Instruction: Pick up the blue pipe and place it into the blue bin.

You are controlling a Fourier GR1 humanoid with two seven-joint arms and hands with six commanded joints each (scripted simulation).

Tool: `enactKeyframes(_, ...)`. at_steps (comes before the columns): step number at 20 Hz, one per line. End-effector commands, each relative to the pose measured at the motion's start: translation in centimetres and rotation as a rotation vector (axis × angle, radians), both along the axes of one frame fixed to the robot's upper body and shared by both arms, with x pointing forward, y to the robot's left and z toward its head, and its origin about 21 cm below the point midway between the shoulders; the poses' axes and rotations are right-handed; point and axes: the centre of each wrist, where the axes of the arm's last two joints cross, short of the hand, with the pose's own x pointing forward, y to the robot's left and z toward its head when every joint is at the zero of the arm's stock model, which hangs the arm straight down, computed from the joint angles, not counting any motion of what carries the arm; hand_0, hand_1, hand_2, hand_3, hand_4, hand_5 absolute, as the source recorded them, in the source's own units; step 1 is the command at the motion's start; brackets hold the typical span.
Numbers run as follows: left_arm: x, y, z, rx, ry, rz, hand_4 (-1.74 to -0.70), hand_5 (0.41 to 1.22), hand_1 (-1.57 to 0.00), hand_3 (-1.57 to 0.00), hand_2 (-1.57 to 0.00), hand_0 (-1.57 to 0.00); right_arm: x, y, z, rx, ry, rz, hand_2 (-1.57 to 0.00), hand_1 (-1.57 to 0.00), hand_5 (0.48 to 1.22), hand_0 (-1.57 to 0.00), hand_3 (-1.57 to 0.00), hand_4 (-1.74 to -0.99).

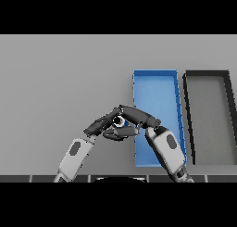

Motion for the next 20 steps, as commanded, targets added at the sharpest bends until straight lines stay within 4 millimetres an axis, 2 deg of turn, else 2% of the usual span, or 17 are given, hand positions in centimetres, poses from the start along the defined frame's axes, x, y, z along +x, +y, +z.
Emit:
enactKeyframes(1, 0.0, 0.1, -0.3, 0.014, 0.008, -0.001, -0.97, 0.557, -0.04, -0.03, -0.04, -0.04, 0.0, 0.1, 0.2, 0.008, 0.003, -0.002, -1.57, -1.57, 1.22, -1.57, -1.57, -1.498)
enactKeyframes(4, -0.3, 0.1, -0.4, 0.025, 0.018, 0.015, -0.97, 0.519, -0.02, -0.01, -0.02, -0.02, 0.2, -0.1, 0.9, 0.061, 0.028, 0.006, -1.57, -1.57, 1.221, -1.57, -1.57, -1.496)
enactKeyframes(6, -0.2, -0.2, -0.7, 0.047, 0.024, 0.02, -0.97, 0.501, -0.01, -0.01, -0.01, -0.01, 0.4, -0.3, 2.6, 0.08, 0.045, 0.018, -1.57, -1.57, 1.221, -1.57, -1.57, -1.495)
enactKeyframes(10, -0.2, 0.3, -0.5, 0.045, 0.026, 0.028, -0.97, 0.479, 0.0, 0.0, 0.0, 0.0, 1.6, -1.8, 7.1, 0.148, 0.104, 0.0, -1.57, -1.57, 1.221, -1.57, -1.57, -1.495)
enactKeyframes(11, -0.2, 0.3, -0.8, 0.056, 0.031, 0.026, -0.96, 0.475, 0.0, 0.0, 0.0, 0.0, 1.8, -1.6, 8.3, 0.174, 0.119, 0.014, -1.57, -1.57, 1.221, -1.57, -1.57, -1.496)
enactKeyframes(14, -0.8, 0.1, -0.8, 0.029, 0.012, 0.008, -0.95, 0.473, 0.0, 0.0, 0.0, 0.0, 3.4, -2.8, 11.8, 0.27, 0.091, -0.053, -1.57, -1.57, 1.221, -1.57, -1.57, -1.497)
enactKeyframes(18, -0.5, 0.6, -0.2, 0.035, -0.011, 0.025, -0.95, 0.466, 0.0, 0.0, 0.0, 0.0, 5.8, -5.6, 13.6, 0.3, 0.039, -0.226, -1.57, -1.57, 1.221, -1.57, -1.57, -1.498)
enactKeyframes(20, -1.0, 0.8, 0.1, 0.023, -0.008, 0.026, -0.95, 0.47, 0.0, 0.0, 0.0, 0.0, 7.1, -7.4, 13.2, 0.277, 0.038, -0.336, -1.57, -1.57, 1.221, -1.57, -1.57, -1.498)
